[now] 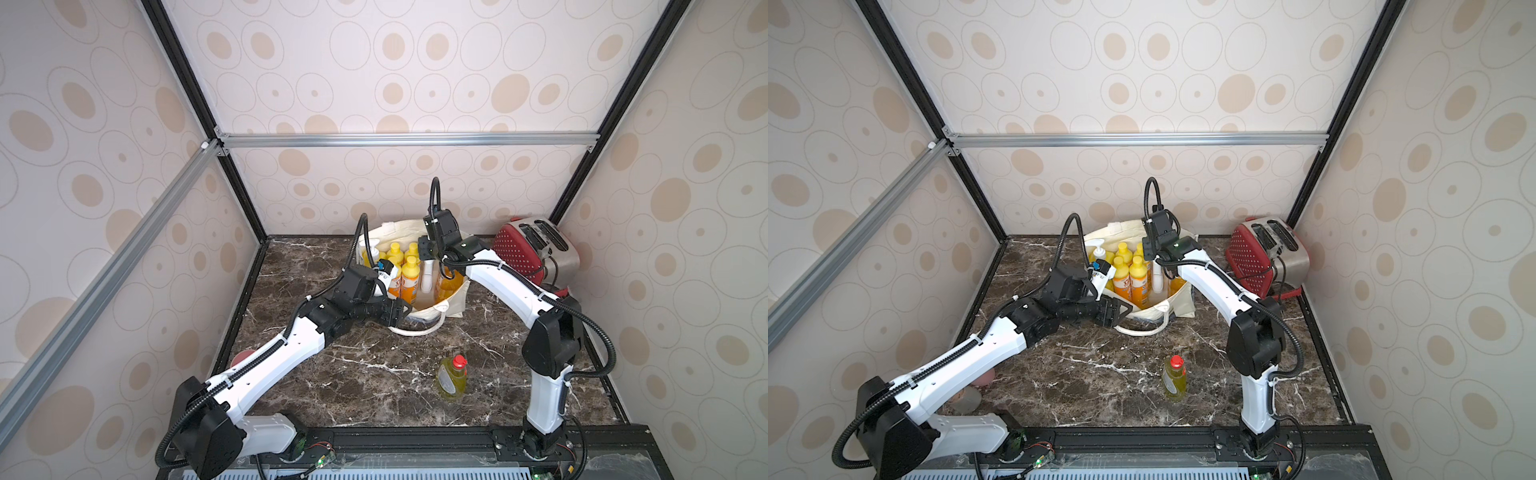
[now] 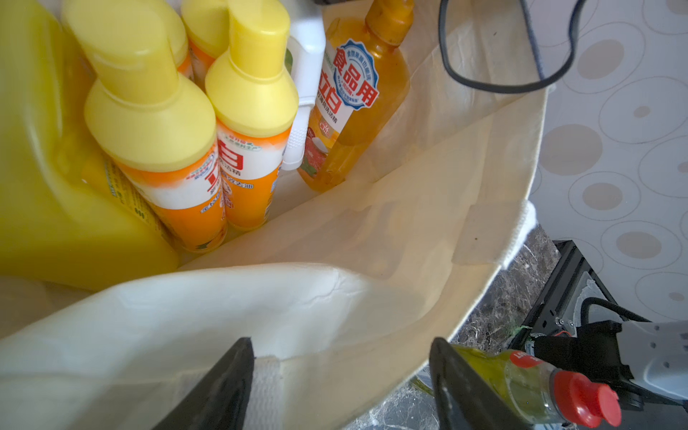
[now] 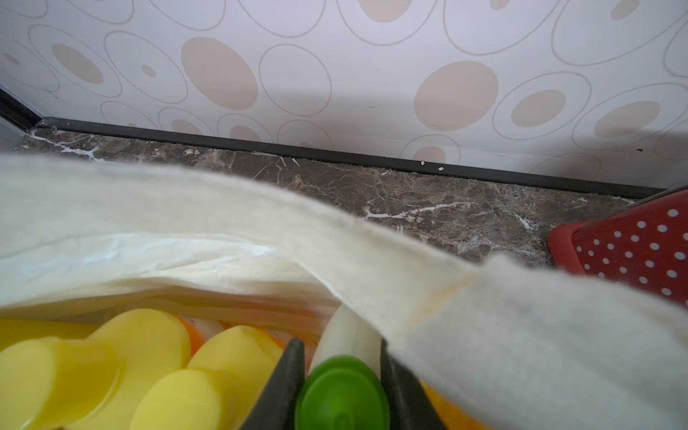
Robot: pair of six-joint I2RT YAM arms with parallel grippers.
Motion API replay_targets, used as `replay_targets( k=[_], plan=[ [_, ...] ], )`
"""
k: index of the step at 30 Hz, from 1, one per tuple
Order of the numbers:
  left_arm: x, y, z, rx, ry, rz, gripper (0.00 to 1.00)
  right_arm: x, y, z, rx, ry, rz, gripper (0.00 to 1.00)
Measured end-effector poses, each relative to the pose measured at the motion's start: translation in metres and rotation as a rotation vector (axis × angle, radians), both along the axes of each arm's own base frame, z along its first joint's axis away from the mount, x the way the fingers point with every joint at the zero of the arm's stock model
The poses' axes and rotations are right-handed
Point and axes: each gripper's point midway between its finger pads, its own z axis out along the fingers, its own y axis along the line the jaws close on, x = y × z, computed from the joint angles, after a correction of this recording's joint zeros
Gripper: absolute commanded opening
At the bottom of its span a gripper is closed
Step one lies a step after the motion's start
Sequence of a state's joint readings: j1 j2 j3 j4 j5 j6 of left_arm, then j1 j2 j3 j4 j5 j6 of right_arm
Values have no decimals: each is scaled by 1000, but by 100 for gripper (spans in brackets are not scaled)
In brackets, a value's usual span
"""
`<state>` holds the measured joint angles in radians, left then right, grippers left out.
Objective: Pack dish soap into the shopping bag
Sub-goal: Place the bottle of dish soap in the shopping bag.
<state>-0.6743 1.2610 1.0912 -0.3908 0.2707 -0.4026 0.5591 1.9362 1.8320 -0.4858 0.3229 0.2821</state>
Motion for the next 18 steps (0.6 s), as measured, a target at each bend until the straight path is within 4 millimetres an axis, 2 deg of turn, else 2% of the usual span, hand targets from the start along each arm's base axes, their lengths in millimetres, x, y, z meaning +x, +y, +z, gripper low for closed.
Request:
replay_targets(
  k=[3, 10, 15, 18],
  plan=[
    [-6, 12, 17, -1, -35, 28, 74, -5, -1, 0, -8, 7, 3, 3],
    [-16, 49, 84, -42, -198, 139, 76, -15, -3, -1, -32, 17, 0, 3],
    [-23, 78, 105, -34, -275, 235, 78, -27, 0, -1, -56, 15, 6, 2],
    [-23, 88, 109, -25, -297, 273, 78, -34, 5, 0, -66, 17, 14, 1]
  ],
)
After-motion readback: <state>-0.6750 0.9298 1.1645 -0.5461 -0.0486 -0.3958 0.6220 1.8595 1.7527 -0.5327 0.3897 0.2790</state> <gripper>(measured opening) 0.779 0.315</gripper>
